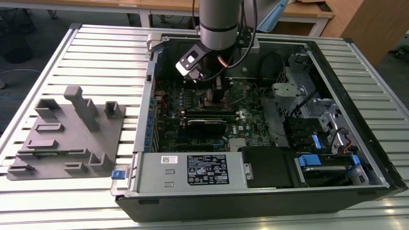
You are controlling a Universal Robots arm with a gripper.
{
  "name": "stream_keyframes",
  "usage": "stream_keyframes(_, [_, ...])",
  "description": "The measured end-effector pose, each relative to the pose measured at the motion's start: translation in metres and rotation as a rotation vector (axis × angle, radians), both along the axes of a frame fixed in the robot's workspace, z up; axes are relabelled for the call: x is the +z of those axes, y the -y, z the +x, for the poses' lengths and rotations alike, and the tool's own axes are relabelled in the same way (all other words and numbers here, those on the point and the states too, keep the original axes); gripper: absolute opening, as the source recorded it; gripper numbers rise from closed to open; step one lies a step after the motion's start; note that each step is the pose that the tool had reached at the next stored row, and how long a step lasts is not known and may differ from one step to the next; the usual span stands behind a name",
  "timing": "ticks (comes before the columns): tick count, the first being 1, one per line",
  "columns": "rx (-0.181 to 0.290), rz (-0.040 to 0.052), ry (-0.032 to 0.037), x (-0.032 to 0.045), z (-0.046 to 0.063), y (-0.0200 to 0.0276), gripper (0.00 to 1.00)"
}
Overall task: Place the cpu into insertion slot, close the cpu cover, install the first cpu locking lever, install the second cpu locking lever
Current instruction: 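Place the cpu into insertion slot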
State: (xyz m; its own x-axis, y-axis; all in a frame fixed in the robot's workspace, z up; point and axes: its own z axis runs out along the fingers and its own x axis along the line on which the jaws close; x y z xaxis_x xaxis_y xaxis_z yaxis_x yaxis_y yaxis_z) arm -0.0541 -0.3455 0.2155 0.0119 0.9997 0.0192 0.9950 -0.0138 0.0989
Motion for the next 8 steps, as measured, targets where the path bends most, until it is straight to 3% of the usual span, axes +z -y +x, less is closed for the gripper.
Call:
stream_keyframes(3, [0.0,0.0009,-0.0001,-0.0067,-0.0014,-0.0007,0.54])
stream_keyframes(8, [0.0,0.0032,0.0001,-0.01,-0.0015,-0.0044,0.54])
